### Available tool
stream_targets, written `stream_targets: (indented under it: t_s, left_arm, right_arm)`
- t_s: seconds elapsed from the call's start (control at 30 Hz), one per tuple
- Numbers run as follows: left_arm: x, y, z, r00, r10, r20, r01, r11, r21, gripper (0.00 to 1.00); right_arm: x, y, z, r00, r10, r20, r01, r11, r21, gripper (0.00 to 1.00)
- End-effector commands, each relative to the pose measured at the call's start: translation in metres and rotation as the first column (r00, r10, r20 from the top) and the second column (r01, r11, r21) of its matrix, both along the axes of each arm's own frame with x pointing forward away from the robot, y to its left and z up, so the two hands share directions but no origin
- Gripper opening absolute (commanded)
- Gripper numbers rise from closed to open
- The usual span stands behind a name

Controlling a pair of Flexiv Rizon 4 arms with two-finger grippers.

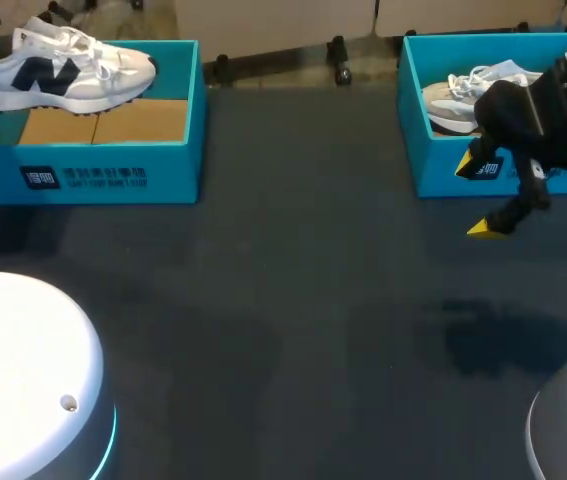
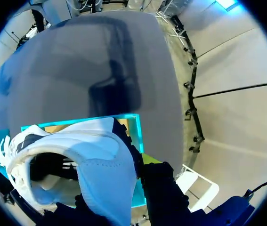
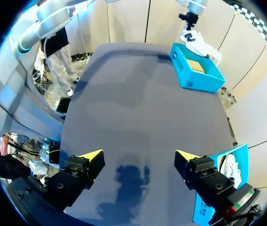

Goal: Take the shoe out of the shoebox, open the shoe tongue, remove and reinsert the insole, then place the shoe into the shoebox

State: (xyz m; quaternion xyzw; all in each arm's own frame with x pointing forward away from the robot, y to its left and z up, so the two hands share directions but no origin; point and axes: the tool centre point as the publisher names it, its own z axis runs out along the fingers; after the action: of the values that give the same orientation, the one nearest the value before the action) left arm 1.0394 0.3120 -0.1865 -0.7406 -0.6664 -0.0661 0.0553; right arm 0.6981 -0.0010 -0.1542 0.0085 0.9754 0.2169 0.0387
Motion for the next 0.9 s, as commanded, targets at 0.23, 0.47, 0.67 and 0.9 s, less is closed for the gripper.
stream_targets:
  t_s: [0.23,0.47,0.67,0.9]
  left_arm:
    - [-0.001,-0.005,-0.011,0.997,-0.075,0.035,0.074,0.997,0.023,0.0]
    - [0.019,-0.002,-0.024,0.999,-0.026,0.021,0.026,1.0,-0.006,0.0]
    - [0.034,0.002,-0.032,0.999,-0.03,0.022,0.03,0.999,-0.021,0.0]
    - [0.045,0.003,-0.046,0.998,-0.055,0.029,0.056,0.997,-0.045,0.0]
  right_arm:
    - [0.002,0.001,-0.001,1.0,0.0,-0.003,0.0,1.0,-0.004,1.0]
    - [0.002,0.001,-0.001,1.0,0.0,-0.003,0.0,1.0,-0.004,1.0]
    - [0.002,0.001,-0.001,1.0,0.0,-0.003,0.0,1.0,-0.004,1.0]
    - [0.002,0.001,-0.001,1.0,0.0,-0.003,0.0,1.0,-0.004,1.0]
